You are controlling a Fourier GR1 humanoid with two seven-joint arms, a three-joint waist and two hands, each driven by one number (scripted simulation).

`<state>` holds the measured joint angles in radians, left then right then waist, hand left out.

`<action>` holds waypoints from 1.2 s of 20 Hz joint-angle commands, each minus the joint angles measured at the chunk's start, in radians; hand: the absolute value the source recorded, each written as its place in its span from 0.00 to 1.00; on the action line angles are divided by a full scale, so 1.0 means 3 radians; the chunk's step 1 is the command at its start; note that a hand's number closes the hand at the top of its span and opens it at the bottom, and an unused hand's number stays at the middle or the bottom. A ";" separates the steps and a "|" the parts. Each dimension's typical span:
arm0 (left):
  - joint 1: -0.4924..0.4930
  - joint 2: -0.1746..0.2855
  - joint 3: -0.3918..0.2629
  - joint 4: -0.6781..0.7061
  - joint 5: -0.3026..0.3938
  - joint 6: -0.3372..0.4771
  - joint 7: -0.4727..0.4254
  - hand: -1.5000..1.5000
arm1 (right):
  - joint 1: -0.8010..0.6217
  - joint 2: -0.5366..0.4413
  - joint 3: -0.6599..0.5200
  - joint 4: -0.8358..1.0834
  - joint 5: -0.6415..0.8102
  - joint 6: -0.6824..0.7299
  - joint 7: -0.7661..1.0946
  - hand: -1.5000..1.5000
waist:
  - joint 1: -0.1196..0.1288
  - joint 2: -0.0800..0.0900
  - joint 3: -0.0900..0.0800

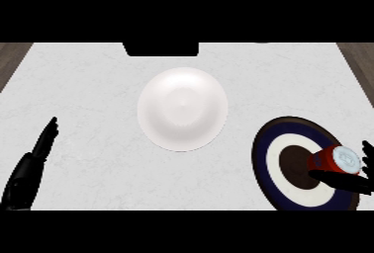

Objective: Pick the can from the plate and place it in the plate

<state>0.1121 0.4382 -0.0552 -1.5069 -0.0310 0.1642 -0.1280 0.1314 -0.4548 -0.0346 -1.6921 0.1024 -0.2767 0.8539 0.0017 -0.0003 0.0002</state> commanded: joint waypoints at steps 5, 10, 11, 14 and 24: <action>-0.0196 -0.0108 0.0251 0.0271 -0.0147 -0.0151 -0.0038 0.50 | -0.0043 0.0403 -0.0009 0.0322 0.0221 0.0020 -0.0470 1.00 | -0.0012 0.0001 0.0000; -0.0011 -0.0210 0.0270 0.0008 -0.0217 -0.0306 0.0024 0.50 | 0.0008 0.0399 -0.0162 0.0254 0.0324 0.0155 -0.0650 1.00 | -0.0007 -0.0001 0.0000; 0.0021 -0.0182 0.0321 -0.0206 -0.0189 -0.0348 0.0183 0.50 | -0.0100 0.0371 -0.0316 0.0468 0.0228 0.0214 -0.0769 1.00 | -0.0002 -0.0001 0.0000; -0.0153 -0.0264 0.0154 0.0064 -0.0253 -0.0253 -0.0009 0.50 | -0.0666 -0.0152 0.0099 0.0642 0.0493 0.0698 -0.0902 1.00 | 0.0194 0.0046 0.0002; -0.0462 -0.0305 -0.0038 0.0022 -0.0313 -0.0358 0.0047 0.50 | -0.1643 -0.1042 0.0815 0.1277 0.1160 0.1678 -0.2362 1.00 | 0.0551 0.0154 0.0022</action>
<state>-0.0056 0.3580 -0.0514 -1.5011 -0.1161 0.0563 -0.1190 -0.2418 -0.7048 0.1718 -1.4189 0.3870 0.1761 0.2931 0.1573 0.0444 0.0041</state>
